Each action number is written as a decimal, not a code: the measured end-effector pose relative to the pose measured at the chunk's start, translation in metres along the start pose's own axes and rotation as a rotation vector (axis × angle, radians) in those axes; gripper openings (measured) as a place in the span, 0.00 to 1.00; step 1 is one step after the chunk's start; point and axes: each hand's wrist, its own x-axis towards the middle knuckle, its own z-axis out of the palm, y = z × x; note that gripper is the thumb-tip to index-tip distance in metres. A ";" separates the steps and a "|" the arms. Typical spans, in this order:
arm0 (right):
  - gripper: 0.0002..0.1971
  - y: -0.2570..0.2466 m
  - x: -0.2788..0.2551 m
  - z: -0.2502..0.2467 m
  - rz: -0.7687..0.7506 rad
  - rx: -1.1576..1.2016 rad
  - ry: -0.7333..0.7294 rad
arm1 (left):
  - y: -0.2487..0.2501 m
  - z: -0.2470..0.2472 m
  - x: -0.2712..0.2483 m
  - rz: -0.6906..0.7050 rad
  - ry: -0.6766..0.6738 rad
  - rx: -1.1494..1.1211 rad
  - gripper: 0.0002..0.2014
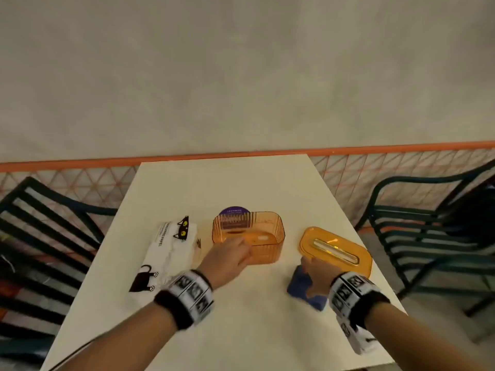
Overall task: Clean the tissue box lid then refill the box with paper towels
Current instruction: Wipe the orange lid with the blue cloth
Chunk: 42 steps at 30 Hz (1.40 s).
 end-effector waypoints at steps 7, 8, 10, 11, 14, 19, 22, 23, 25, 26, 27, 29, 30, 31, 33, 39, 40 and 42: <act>0.45 -0.001 0.017 0.029 0.037 -0.145 -0.071 | 0.002 0.017 0.076 -0.051 -0.248 -0.145 0.22; 0.43 0.001 0.019 0.033 0.023 -0.146 -0.023 | 0.001 0.020 0.082 -0.047 -0.282 -0.160 0.21; 0.41 0.004 0.024 0.039 0.007 -0.113 0.049 | 0.000 0.027 0.092 -0.043 -0.341 -0.145 0.20; 0.41 0.006 0.026 0.041 -0.001 -0.096 0.068 | -0.002 0.031 0.095 -0.039 -0.369 -0.130 0.20; 0.36 0.010 0.033 0.041 -0.013 -0.045 0.089 | -0.008 0.040 0.099 -0.042 -0.383 -0.158 0.19; 0.28 0.019 0.032 0.005 -0.029 0.424 0.238 | -0.007 0.007 0.093 -0.148 -0.194 -0.487 0.16; 0.26 0.014 0.026 -0.036 -0.120 0.650 0.530 | -0.010 -0.023 0.088 -0.219 -0.071 -0.761 0.13; 0.26 0.008 0.025 -0.051 -0.150 0.671 0.650 | -0.009 -0.032 0.085 -0.230 -0.024 -0.833 0.12; 0.26 -0.011 0.026 -0.073 -0.220 0.668 0.861 | -0.007 -0.045 0.082 -0.231 0.088 -0.956 0.12; 0.27 -0.022 0.029 -0.081 -0.266 0.646 0.952 | -0.004 -0.049 0.080 -0.230 0.148 -1.030 0.12; 0.27 -0.033 0.032 -0.087 -0.309 0.599 1.028 | 0.001 -0.054 0.078 -0.235 0.196 -1.109 0.11; 0.30 -0.053 0.038 -0.088 -0.352 0.432 1.138 | 0.010 -0.061 0.075 -0.225 0.290 -1.239 0.12; 0.33 -0.062 0.038 -0.084 -0.349 0.354 1.165 | 0.014 -0.064 0.074 -0.221 0.339 -1.290 0.13; 0.36 -0.071 0.036 -0.077 -0.342 0.295 1.173 | 0.017 -0.068 0.073 -0.215 0.384 -1.328 0.13; 0.44 -0.082 0.030 -0.056 -0.375 0.182 1.170 | 0.017 -0.075 0.071 -0.220 0.451 -1.363 0.14; 0.45 -0.070 0.018 -0.088 -0.382 0.140 1.166 | 0.021 -0.077 0.062 -0.246 0.466 -1.435 0.14; 0.41 -0.070 0.016 -0.108 -0.353 0.219 1.188 | 0.024 -0.076 0.060 -0.238 0.445 -1.455 0.14; 0.34 -0.070 0.013 -0.136 -0.333 0.291 1.209 | 0.030 -0.075 0.058 -0.214 0.438 -1.493 0.15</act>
